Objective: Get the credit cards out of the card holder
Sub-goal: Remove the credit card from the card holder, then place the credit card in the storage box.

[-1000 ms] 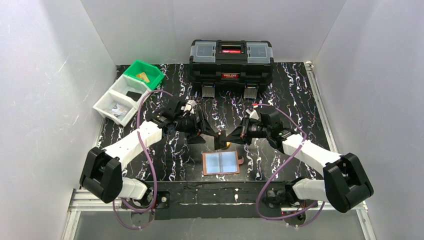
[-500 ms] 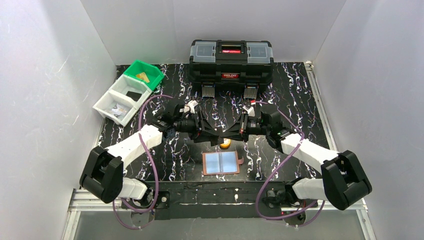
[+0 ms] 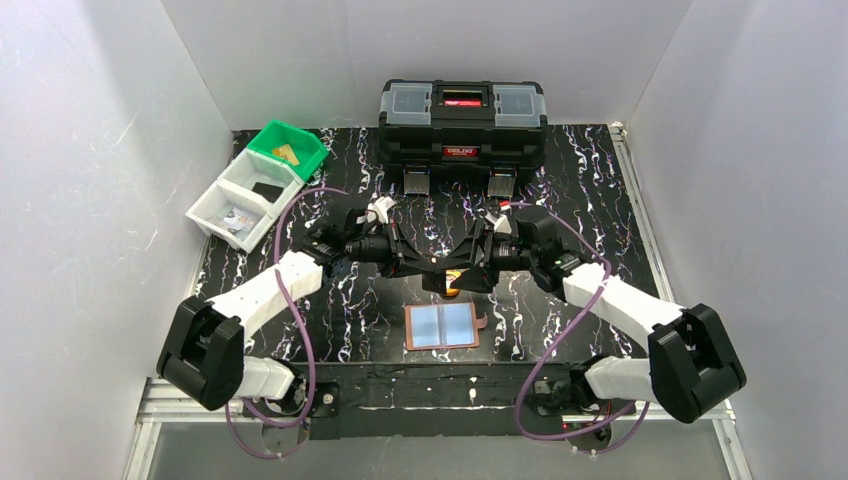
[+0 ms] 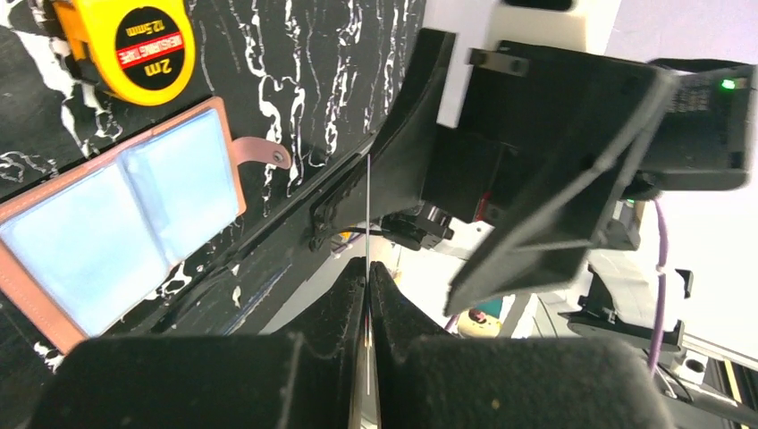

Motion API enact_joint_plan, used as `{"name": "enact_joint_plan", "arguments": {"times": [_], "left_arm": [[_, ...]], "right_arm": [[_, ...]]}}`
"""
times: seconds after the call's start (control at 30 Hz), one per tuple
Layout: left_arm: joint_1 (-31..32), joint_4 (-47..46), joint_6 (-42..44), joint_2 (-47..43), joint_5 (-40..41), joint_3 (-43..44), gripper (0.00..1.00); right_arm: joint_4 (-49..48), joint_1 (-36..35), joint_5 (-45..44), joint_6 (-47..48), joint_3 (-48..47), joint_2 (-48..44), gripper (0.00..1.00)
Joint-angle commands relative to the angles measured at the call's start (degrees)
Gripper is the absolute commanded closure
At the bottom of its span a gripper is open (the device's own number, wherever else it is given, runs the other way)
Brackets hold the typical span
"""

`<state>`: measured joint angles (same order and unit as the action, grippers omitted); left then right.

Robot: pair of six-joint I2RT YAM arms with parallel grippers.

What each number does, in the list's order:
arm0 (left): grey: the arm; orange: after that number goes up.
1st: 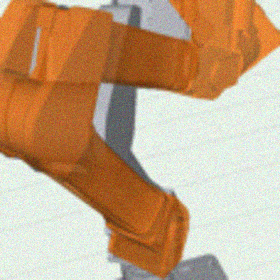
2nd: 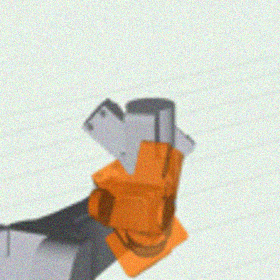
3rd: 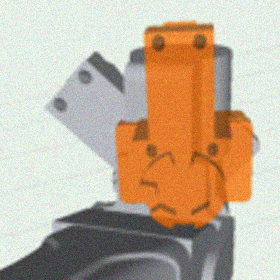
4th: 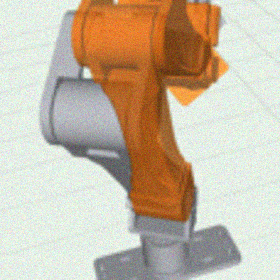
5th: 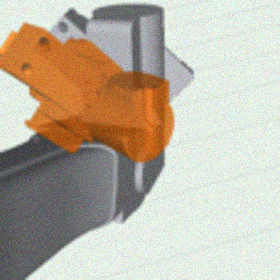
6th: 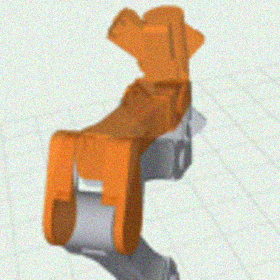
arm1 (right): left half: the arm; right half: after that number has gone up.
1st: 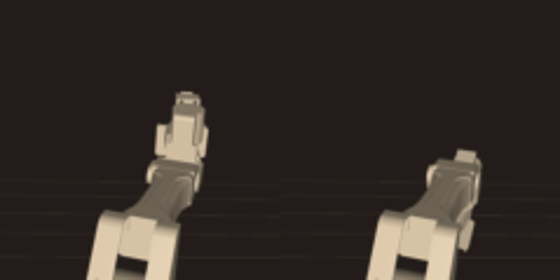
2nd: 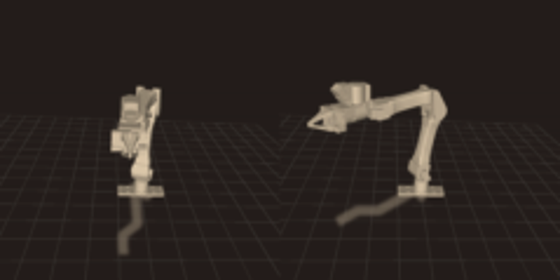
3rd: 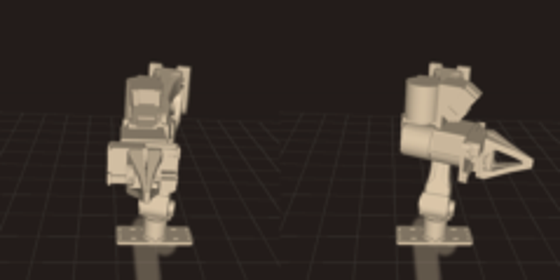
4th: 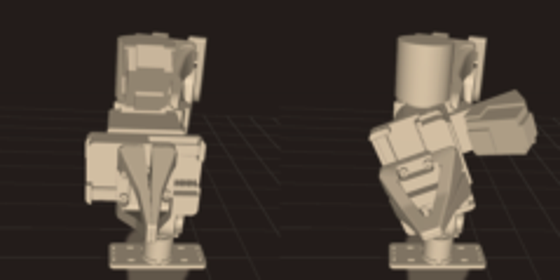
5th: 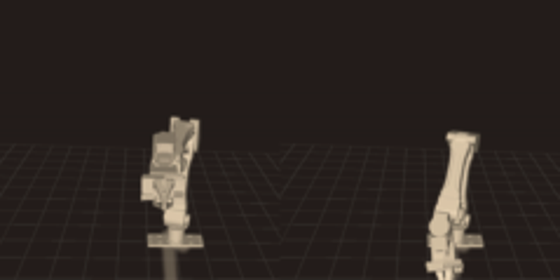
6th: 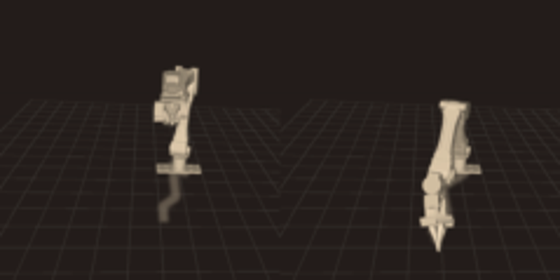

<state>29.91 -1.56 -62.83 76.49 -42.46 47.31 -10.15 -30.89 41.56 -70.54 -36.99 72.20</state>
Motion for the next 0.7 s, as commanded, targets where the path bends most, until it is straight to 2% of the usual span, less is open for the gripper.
{"name": "enact_joint_plan", "arguments": {"times": [0.0, 0.07, 0.27, 0.43, 0.67], "left_arm": [[0.1, 7.1, 3.7, -3.4, 2.5, 0.9, 1.00], [-0.1, 11.9, 6.3, -4.5, 5.2, 2.6, 1.00], [-4.2, 27.9, 12.6, -8.6, 15.2, 7.7, 1.00], [-9.9, 42.0, 18.9, -9.3, 25.3, 16.1, 1.00], [-20.1, 47.5, 21.4, -3.3, 32.2, 26.2, 1.00]], "right_arm": [[15.6, -0.3, -6.2, 9.5, -7.0, -3.6, 0.07], [20.7, -0.3, -9.0, 12.5, -8.6, -4.5, 0.02], [30.5, -0.3, -16.3, 19.1, -10.1, -6.1, 0.02], [35.9, -0.2, -23.7, 24.4, -10.6, -7.5, 0.02], [38.0, 0.5, -28.1, 29.9, -11.1, -8.0, 0.02]]}}
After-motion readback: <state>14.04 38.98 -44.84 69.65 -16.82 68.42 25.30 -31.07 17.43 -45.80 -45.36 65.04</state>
